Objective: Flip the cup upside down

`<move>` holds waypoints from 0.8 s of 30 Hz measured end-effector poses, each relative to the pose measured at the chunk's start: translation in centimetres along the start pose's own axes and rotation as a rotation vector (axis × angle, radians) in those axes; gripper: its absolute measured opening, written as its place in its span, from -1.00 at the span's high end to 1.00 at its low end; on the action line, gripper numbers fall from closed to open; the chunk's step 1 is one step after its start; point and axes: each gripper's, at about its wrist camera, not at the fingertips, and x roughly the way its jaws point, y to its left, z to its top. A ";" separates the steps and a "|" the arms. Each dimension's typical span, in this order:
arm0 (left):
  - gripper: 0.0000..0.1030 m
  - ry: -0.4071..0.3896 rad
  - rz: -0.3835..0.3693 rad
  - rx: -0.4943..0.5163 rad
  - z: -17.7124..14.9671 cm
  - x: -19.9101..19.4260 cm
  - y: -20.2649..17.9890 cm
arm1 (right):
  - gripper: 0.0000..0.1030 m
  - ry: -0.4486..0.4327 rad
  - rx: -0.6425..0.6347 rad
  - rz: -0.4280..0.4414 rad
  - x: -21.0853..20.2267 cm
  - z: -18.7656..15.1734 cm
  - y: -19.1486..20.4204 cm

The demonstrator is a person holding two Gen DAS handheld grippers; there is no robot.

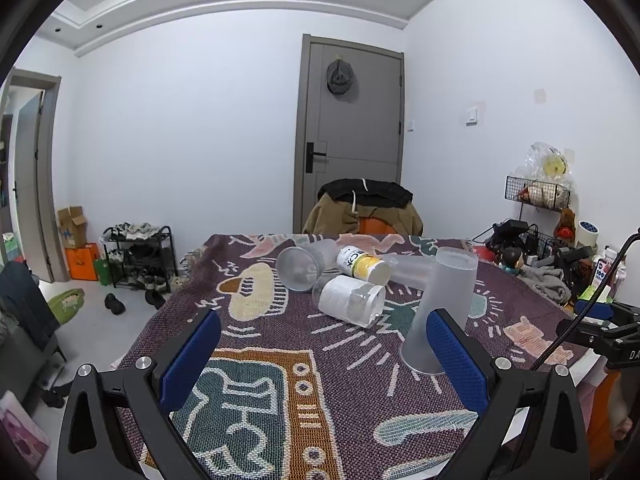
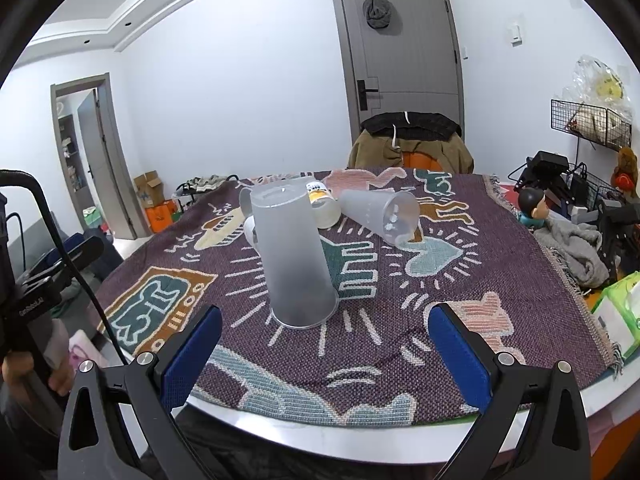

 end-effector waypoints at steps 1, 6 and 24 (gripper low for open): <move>-0.99 -0.001 -0.001 0.000 0.0 0.0 0.0 | -1.00 0.000 0.000 0.000 0.0 0.0 0.0; -0.99 -0.004 -0.003 0.002 0.0 -0.1 0.0 | -1.00 -0.002 0.003 -0.003 0.0 0.0 0.1; -0.99 -0.010 -0.008 0.008 0.6 -0.3 -0.2 | -1.00 -0.016 0.001 0.001 -0.2 0.2 0.2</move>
